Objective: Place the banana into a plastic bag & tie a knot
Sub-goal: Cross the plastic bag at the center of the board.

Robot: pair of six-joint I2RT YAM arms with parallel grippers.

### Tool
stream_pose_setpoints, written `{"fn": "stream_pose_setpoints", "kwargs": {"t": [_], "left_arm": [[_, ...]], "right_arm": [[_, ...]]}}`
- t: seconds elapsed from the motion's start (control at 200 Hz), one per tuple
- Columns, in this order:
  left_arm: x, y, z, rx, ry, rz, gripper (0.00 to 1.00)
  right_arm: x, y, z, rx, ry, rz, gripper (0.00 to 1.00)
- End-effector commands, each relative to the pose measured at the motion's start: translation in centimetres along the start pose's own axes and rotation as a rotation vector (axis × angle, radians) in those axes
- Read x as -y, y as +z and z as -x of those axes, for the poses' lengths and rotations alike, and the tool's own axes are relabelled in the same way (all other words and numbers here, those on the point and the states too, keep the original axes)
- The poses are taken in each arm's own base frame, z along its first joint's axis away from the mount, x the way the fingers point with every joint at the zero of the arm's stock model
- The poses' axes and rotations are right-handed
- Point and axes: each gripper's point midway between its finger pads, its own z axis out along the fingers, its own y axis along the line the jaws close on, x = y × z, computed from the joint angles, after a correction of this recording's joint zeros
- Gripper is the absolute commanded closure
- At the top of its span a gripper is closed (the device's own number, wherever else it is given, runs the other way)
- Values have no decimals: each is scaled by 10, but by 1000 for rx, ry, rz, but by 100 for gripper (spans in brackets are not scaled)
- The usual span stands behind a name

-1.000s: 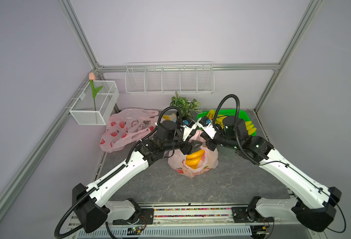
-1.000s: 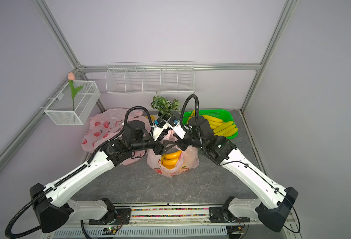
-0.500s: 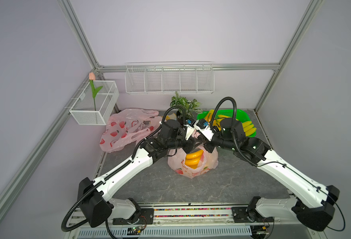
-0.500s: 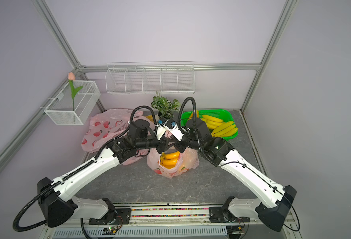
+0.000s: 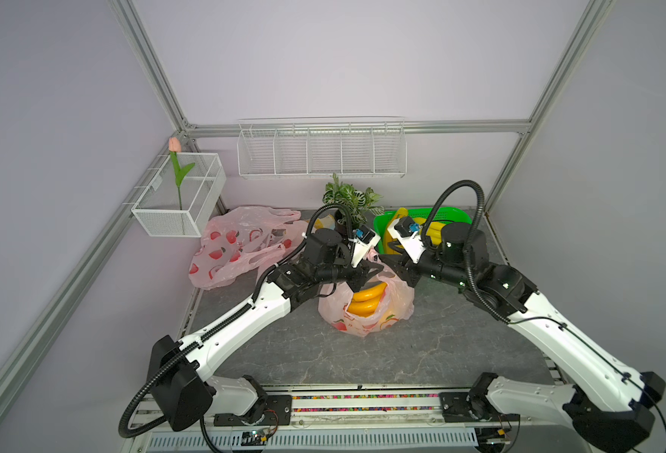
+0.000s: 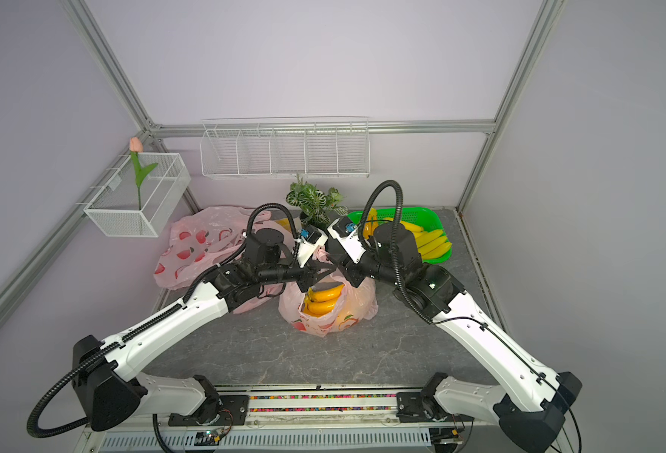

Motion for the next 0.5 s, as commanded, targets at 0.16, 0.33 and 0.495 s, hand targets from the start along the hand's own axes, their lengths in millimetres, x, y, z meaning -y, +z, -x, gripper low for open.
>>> {"fn": "stream_pose_setpoints", "kwargs": {"t": [0.16, 0.33, 0.495], "left_arm": [[14, -2, 1, 35, 94, -86, 79], [18, -2, 1, 38, 109, -109, 79], [22, -3, -1, 35, 120, -129, 79]], "right_arm": [[11, 6, -5, -12, 58, 14, 49], [2, 21, -17, -47, 50, 73, 43], [-14, 30, -21, -68, 30, 136, 37]]}}
